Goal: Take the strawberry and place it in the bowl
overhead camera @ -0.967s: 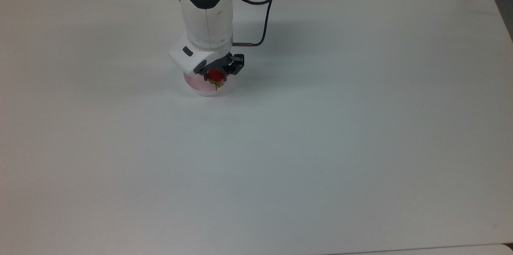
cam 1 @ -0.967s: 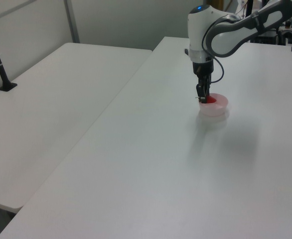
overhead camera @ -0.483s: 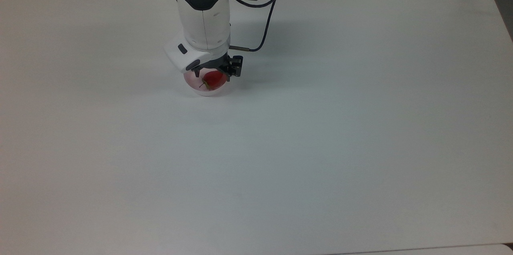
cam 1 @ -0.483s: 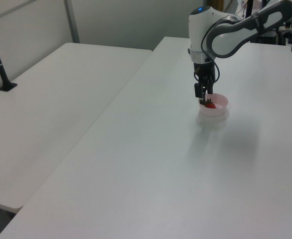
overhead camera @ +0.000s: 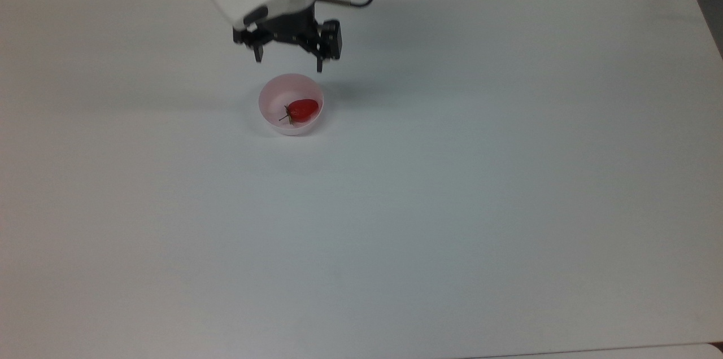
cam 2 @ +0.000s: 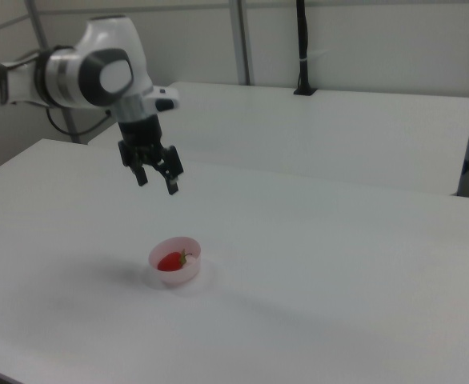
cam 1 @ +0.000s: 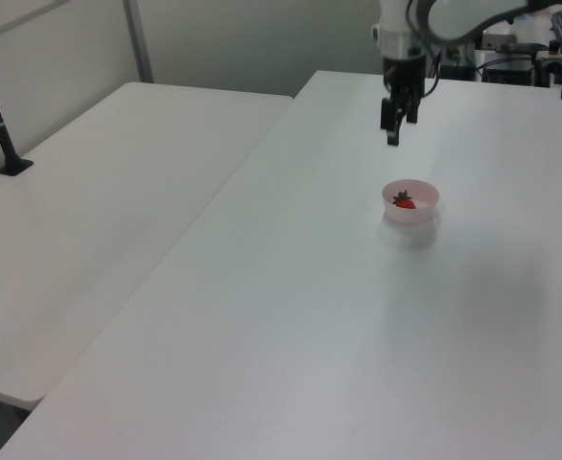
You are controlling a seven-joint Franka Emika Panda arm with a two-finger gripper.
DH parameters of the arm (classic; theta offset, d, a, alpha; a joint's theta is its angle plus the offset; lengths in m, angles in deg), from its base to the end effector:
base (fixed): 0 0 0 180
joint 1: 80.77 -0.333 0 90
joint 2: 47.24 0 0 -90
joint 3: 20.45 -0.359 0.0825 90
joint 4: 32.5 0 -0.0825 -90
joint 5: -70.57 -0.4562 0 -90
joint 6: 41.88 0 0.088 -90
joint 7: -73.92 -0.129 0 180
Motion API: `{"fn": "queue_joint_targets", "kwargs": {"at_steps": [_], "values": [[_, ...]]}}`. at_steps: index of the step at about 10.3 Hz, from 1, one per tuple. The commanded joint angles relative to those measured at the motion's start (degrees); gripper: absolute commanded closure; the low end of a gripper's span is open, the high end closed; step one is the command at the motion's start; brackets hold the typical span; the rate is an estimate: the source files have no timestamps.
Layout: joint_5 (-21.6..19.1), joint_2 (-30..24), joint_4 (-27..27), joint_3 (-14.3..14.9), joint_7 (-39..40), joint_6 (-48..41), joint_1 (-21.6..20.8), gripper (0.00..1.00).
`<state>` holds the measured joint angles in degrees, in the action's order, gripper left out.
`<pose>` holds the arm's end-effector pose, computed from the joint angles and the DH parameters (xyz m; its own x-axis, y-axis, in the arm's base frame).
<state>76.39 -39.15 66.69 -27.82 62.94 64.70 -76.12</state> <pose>0.6786 0.0185 0.4911 0.9933 -0.1154 0.0033 -0.1153 -0.9901 0.0797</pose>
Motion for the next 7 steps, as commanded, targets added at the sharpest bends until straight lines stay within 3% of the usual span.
{"fn": "queue_joint_targets", "kwargs": {"at_steps": [1,4,7], "values": [[-0.5,-8.2,1.6,0.3,-0.3,-7.6,-0.8,0.0],[-0.6,-12.2,1.6,1.6,-0.3,-12.1,-4.1,0.0],[-0.5,-12.3,1.6,1.5,-0.2,-13.1,-4.1,0.0]]}}
